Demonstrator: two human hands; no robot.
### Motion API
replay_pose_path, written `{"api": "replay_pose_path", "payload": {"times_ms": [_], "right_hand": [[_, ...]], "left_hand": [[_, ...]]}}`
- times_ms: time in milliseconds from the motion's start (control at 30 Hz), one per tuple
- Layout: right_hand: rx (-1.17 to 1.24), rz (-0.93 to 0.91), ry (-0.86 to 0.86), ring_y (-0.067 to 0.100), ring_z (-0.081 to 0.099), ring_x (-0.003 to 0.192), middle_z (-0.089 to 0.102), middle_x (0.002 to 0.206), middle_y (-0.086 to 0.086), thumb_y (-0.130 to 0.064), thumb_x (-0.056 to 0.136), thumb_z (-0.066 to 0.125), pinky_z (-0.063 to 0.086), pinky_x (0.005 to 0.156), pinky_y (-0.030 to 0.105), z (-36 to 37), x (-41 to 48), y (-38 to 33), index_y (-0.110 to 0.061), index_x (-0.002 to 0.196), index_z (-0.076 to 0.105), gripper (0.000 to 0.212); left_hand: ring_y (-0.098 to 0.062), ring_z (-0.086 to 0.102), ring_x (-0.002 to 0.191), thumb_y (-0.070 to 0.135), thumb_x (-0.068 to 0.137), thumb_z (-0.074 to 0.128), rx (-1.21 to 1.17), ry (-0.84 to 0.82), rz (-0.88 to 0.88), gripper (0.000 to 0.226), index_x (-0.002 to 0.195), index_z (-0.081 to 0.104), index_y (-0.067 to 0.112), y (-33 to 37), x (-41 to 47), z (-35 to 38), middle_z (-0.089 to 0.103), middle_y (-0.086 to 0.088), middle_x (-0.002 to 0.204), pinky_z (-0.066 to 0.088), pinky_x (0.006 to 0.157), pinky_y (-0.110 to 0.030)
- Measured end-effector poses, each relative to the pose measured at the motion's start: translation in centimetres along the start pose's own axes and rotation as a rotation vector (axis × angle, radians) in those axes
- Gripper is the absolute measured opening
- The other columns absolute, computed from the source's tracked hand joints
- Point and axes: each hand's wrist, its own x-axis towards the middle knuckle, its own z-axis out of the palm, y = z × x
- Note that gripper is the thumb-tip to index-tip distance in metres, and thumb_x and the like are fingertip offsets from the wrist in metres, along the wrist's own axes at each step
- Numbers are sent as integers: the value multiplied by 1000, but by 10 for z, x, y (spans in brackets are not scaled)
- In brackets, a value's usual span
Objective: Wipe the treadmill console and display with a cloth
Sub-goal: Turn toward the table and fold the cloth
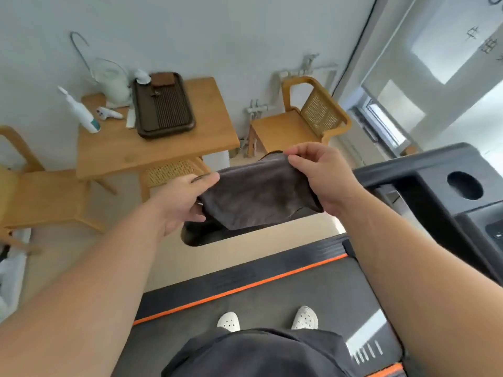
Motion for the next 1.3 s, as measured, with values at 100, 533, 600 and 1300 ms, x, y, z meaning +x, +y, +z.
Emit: {"api": "replay_pose_path", "payload": {"times_ms": [100,533,600,1300], "right_hand": [[5,18,-89,9,69,86,76,92,-6,-8,99,64,57,78,29,49,6,-19,-24,100,79,22],[-443,-232,-407,11,62,85,69,87,-12,-8,93,66,47,73,27,231,42,-31,-34,71,71,34],[-451,-214,-474,8,61,89,67,90,-14,-9,95,63,49,75,29,260,44,-29,-36,75,71,34],[-1066,-453,-1046,18,54,105,58,120,-2,-22,84,80,41,83,27,577,-35,-57,-21,130,70,48]], "left_hand": [[-26,70,109,14,81,79,-125,-18,-21,52,127,54,15,-32,-16,-48,70,-7,124,55,95,-51],[-30,65,98,5,98,58,-881,756,-43,13,90,59,15,-124,-71,-151,67,-12,104,57,74,-45],[-32,66,105,19,91,69,-765,742,-28,7,95,69,13,-131,-84,-163,72,-11,102,56,89,-50],[-9,64,100,13,87,74,-48,759,-83,11,84,77,23,-295,-192,-435,71,9,112,48,92,-27]]}}
